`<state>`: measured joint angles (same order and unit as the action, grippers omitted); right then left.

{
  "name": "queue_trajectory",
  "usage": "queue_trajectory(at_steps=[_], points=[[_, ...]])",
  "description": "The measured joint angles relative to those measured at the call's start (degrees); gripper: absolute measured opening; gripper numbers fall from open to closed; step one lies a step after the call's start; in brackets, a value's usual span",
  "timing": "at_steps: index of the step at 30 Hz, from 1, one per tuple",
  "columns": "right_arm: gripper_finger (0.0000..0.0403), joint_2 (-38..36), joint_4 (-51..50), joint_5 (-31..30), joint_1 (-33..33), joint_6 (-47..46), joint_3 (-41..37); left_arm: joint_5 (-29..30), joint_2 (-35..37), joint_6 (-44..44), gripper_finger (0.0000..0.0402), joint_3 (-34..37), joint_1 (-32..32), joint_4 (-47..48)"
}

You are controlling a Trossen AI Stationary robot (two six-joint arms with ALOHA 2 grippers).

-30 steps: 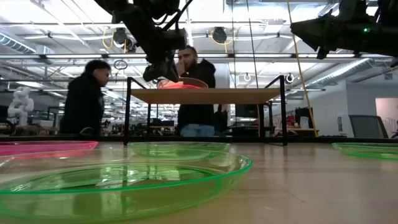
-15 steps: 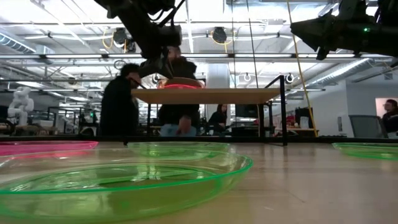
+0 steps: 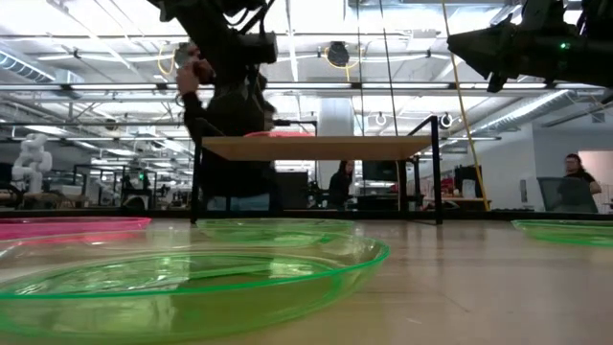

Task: Place and stack plates onto a shelf
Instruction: Stack the top left green plate on top of the orange plate

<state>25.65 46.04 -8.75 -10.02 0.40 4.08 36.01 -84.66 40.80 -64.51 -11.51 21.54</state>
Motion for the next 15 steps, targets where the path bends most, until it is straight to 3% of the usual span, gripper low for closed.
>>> queue_trajectory(at_steps=[8,15], points=[[0.0077,0.02,0.0,0.0,0.0,0.0,0.0,-1.71,7.89,-11.29,0.0154,-0.04,2.52,6.97],[0.0077,0.02,0.0,0.03,-0.02,0.0,0.0,-21.49,17.78,-26.64,0.0154,3.26,2.72,10.23]])
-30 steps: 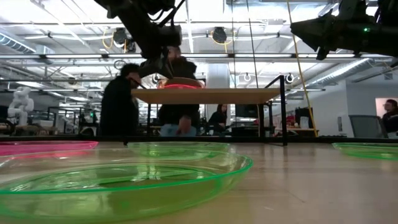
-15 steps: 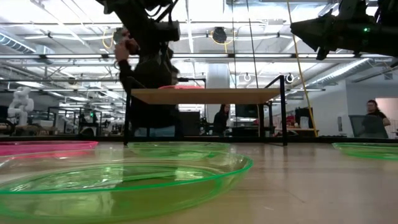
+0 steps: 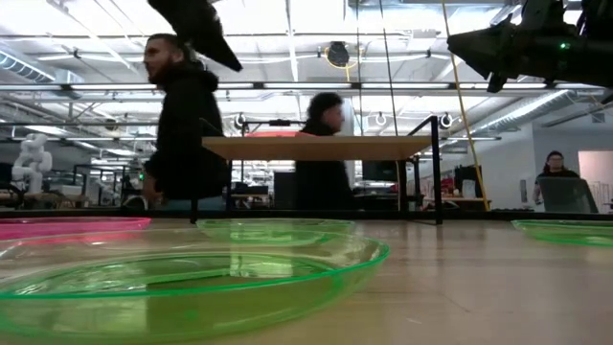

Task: Place and stack plates onto a shelf
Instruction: Stack the top left green plate on top of the orange plate

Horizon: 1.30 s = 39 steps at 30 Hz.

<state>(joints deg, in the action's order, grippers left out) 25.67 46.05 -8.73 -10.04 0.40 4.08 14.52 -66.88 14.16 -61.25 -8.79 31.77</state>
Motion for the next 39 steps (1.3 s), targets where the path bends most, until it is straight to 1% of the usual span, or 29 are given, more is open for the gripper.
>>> queue_trajectory(at_steps=[2,6,12,16,19,22,26,29,31,34,36,39], points=[[0.0077,-0.02,0.02,-0.03,0.0,0.0,0.0,-2.27,2.79,-2.47,0.0154,2.22,0.11,0.13],[0.0077,-0.02,0.02,0.0,0.0,-1.3,0.0,-2.52,8.05,-7.45,0.0154,7.85,1.88,-2.08],[0.0077,-0.02,-0.3,0.0,0.0,-1.73,0.0,-2.53,15.1,-13.25,0.0154,17.55,9.12,-11.45],[0.0077,0.0,-1.39,-0.06,0.0,-3.25,0.0,-2.5,18.02,-17.0,0.0154,22.53,12.72,-12.57],[0.0077,0.0,-0.95,-0.12,0.0,-3.8,0.0,-2.51,19.03,-18.3,0.0154,25.11,14.74,-12.34],[0.0077,-0.02,-0.29,-0.14,0.0,-3.82,0.0,-2.48,19.3,-18.31,0.0154,26.2,15.76,-12.28],[0.0077,-0.02,-0.38,-0.18,0.0,-4.29,0.0,-2.26,19.33,-17.89,0.0154,27.25,15.95,-12.63],[0.0077,0.0,-0.38,-0.2,0.0,-4.31,0.0,-2.22,19.41,-17.73,0.0154,29.29,15.95,-12.99],[0.0077,0.0,-0.42,-0.2,0.0,-4.98,0.0,-2.03,19.48,-17.82,0.0154,31.55,15.95,-15.69],[0.0077,0.51,-2.19,-0.05,0.02,-7.35,0.02,-2.01,19.48,-17.82,0.0154,35.85,15.96,-22.87],[0.0077,1.05,-2.67,1.21,0.0,-7.67,0.03,-2.01,19.46,-17.22,0.0154,38.35,15.97,-27.11],[0.0077,1.86,-2.8,1.46,0.02,-7.63,0.9,-2.0,19.85,-16.0,0.0154,39.97,15.97,-29.31]])
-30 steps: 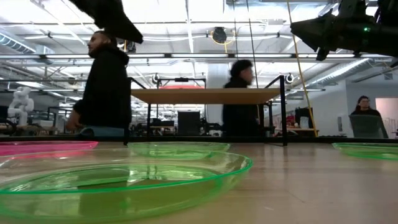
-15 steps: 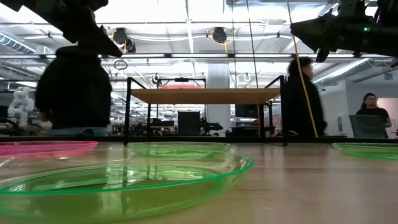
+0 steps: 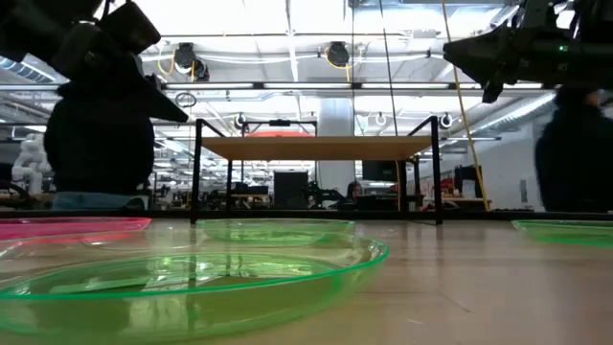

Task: Place and stack plates onto a shelf
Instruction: Stack the top left green plate on top of the orange plate

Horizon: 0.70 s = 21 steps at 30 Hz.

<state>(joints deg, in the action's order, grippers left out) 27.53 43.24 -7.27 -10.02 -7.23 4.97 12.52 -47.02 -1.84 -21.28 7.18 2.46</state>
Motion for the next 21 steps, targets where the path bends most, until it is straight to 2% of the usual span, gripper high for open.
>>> queue_trajectory(at_steps=[11,16,21], points=[[0.0077,1.96,-1.07,-0.09,0.0,3.45,3.37,0.69,7.49,4.83,0.0154,-0.63,-0.13,-3.21],[0.0077,4.76,-11.46,-0.06,0.0,3.42,8.83,4.99,10.15,11.57,0.0154,-0.68,-0.13,-7.71],[0.0077,8.32,-19.21,1.52,0.0,3.41,14.51,5.94,10.29,10.4,0.0154,-0.68,-0.13,-8.31]])
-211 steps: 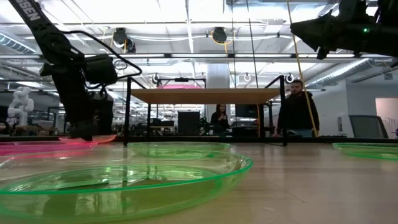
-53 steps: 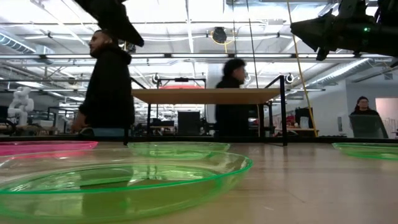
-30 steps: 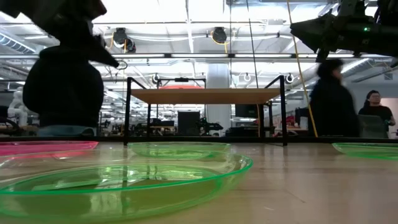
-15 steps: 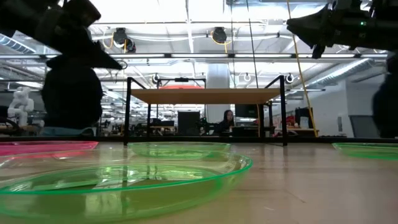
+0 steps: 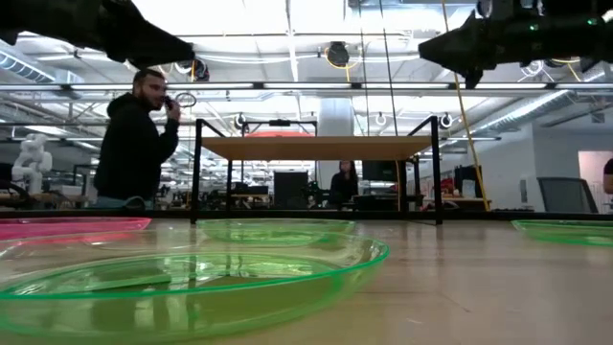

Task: Place and stack plates onto a shelf
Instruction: Stack the top left green plate on top of the orange plate

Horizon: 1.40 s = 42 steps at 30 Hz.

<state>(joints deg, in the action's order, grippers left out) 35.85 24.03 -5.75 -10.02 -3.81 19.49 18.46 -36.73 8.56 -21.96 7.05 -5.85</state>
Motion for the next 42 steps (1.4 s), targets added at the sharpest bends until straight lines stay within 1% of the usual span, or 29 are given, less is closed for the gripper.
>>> queue_trajectory(at_steps=[5,8,13,16,24,28,35,37,42], points=[[0.0077,3.38,-0.47,4.55,0.47,-0.51,1.84,-0.38,-0.37,-1.73,0.0154,0.24,0.0,0.87],[0.0077,6.52,1.14,4.61,2.52,-1.14,2.89,-0.98,-0.37,-3.71,0.0154,0.24,0.0,1.57],[0.0077,12.46,1.41,4.52,5.83,2.97,5.16,-3.42,-0.35,-4.64,0.0154,1.06,0.08,2.03],[0.0077,16.22,2.46,4.47,6.65,4.45,5.91,-3.43,-0.35,-4.82,0.0154,2.18,0.07,-0.62],[0.0077,24.33,7.8,4.54,9.75,1.55,6.08,-3.43,-0.33,-6.05,0.0154,6.5,0.07,-7.79],[0.0077,27.76,9.33,4.48,11.93,1.53,6.08,-3.43,-0.33,-6.38,0.0154,6.95,0.07,-8.09],[0.0077,33.1,14.32,4.36,13.6,1.54,6.08,-3.72,-0.33,-7.01,0.0154,6.95,0.07,-7.46],[0.0077,33.7,14.61,4.36,13.66,2.12,6.08,-5.12,-0.33,-9.42,0.0154,6.43,0.07,-5.26],[0.0077,32.42,14.58,4.41,13.66,5.62,6.08,-5.38,-2.37,-19.21,0.0154,0.68,0.07,12.86]])
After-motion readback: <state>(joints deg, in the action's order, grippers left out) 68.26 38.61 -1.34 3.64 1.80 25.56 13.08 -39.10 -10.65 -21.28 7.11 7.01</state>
